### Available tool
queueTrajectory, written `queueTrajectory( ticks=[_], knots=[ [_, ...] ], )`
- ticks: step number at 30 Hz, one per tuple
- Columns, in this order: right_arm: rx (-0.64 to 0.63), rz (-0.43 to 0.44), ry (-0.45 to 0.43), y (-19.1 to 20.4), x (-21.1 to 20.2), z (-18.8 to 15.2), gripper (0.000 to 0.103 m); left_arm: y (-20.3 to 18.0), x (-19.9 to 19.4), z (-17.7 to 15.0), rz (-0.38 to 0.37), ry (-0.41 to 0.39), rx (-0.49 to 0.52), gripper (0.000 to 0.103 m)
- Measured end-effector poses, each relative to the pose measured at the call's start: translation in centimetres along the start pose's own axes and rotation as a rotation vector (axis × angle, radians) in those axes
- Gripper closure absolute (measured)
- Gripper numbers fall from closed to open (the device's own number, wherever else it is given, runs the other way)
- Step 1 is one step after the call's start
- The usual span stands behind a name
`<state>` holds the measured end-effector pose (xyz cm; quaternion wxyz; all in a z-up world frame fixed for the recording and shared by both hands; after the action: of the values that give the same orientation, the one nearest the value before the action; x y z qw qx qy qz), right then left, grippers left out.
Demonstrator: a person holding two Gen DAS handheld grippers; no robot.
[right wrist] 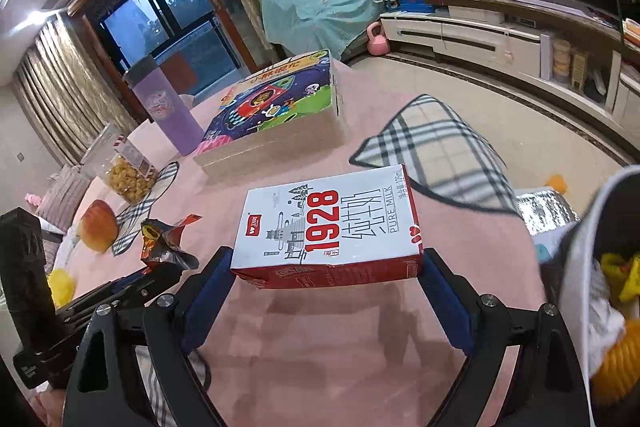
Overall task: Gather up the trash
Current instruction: 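Carry the orange chip bag and red carton over the bin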
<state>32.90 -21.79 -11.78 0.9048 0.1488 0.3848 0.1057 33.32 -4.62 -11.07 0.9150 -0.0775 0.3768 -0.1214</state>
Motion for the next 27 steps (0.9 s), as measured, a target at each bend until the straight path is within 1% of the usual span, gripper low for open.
queueTrajectory(
  ticks=[6,11,16,27],
  knots=[
    [0.014,0.008,-0.029,-0.3,-3.2,-0.9,0.011,-2.5,-2.0,-1.2,-0.026,-0.012,0.033,0.078],
    [0.033,0.010,-0.046,-0.8,-5.6,-2.0,0.011,-4.2,-2.9,-2.3,-0.045,-0.006,0.054,0.078],
    [0.055,0.009,-0.057,-1.5,-7.5,-3.0,0.011,-6.1,-3.9,-3.2,-0.060,-0.005,0.080,0.078],
    [0.086,0.000,-0.103,-2.8,-11.0,-3.9,0.011,-10.0,-5.2,-4.8,-0.094,-0.001,0.135,0.078]
  ],
)
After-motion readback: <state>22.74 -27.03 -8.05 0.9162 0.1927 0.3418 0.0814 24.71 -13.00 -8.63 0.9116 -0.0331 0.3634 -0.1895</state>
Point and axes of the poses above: each gripper's, at about its wrist camera, not at the fingertips, and x roughly the way its jaws point, y to its left, z to its top, the point moved 7 cm from there along x, roughly the way its jaws point, and after that the axes turned 3 degrees about -y, right-handed, at the moved point
